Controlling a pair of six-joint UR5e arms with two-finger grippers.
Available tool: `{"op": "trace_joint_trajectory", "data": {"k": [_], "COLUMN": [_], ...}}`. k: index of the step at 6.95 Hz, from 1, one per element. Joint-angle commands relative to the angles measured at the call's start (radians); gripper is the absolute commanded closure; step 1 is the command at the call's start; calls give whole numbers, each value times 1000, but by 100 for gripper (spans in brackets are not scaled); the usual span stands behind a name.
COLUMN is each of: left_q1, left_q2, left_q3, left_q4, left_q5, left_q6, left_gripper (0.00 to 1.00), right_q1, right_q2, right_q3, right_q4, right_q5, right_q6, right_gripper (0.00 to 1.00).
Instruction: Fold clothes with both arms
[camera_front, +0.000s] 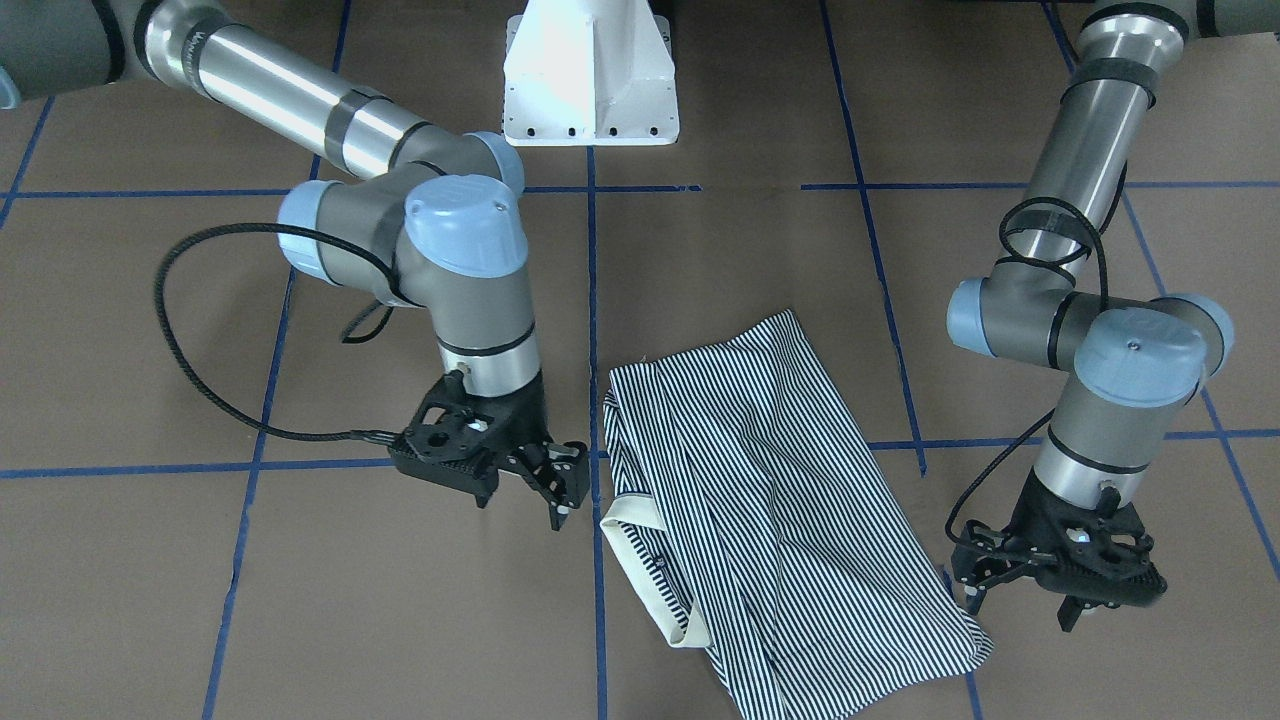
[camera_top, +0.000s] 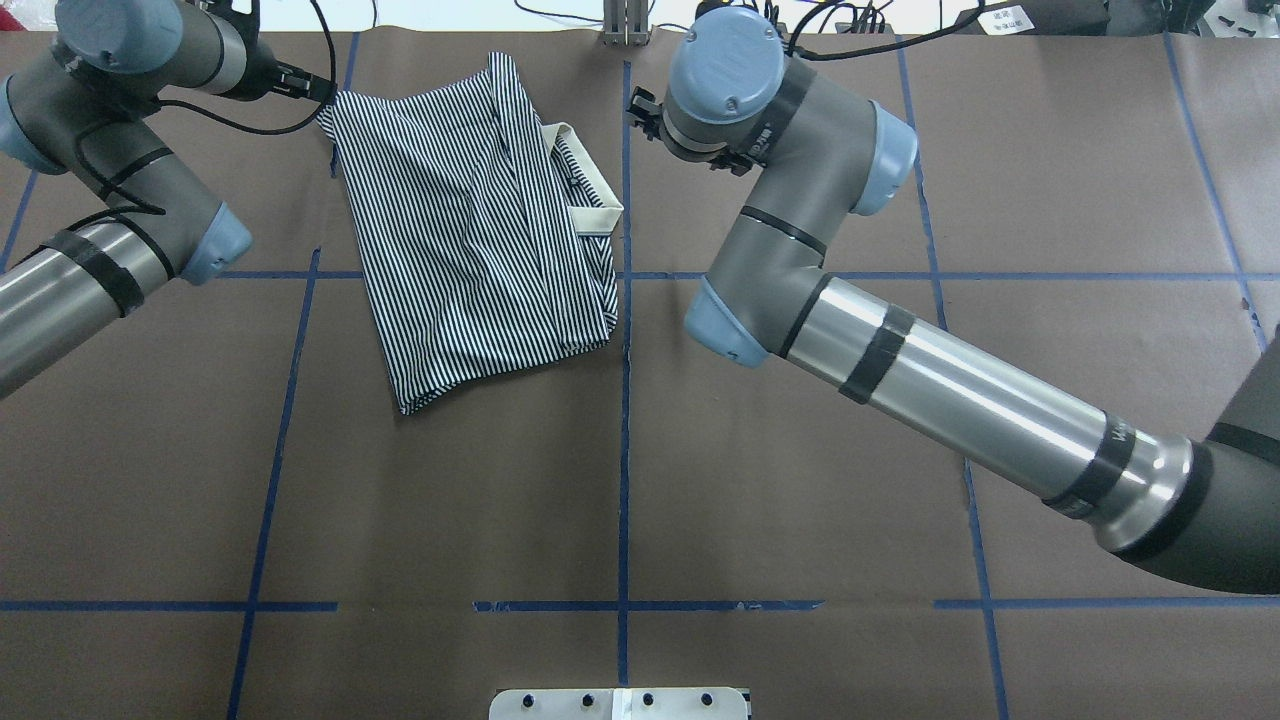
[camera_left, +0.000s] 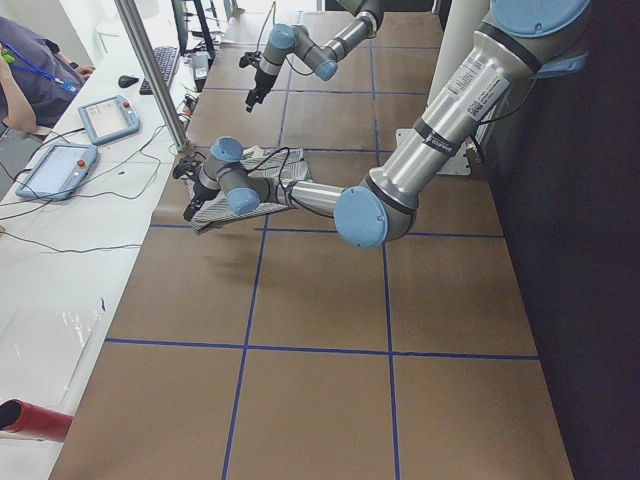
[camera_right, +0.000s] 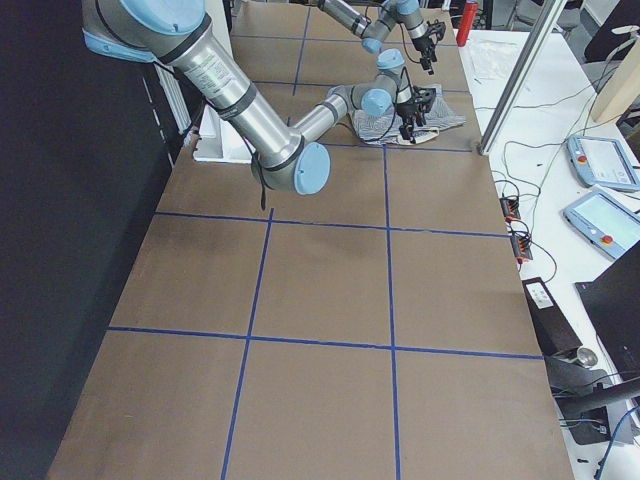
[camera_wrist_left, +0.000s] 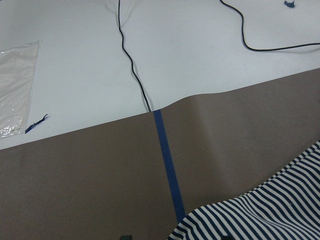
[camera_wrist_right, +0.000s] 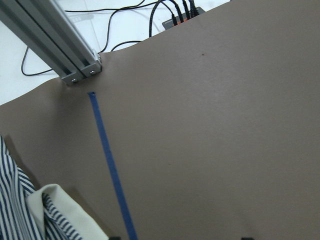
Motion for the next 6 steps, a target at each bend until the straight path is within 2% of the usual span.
{"op": "trace_joint_trajectory", "data": {"k": [1,2,4,6], "left_q1": [-2,-2,-2,-2], "left_q2": [19,19,21,21], "left_q3": [-24,-24,-23,-24], "left_q4": [-7,-7,-7,-7], "left_q5": [-9,-9,-9,-9], "left_q6": [2,2,2,1], "left_gripper": [0,0,0,0], "right_q1": [-56,-82,-111,-117], "right_q2": [120,151,157,157], "right_q3": [-223,-306,-371,-403], "right_q4": [109,154,250,266], "right_q5": [-90,-131,-173,-188], "right_q6": [48,48,51,51], "right_gripper": [31,29,25,24]}}
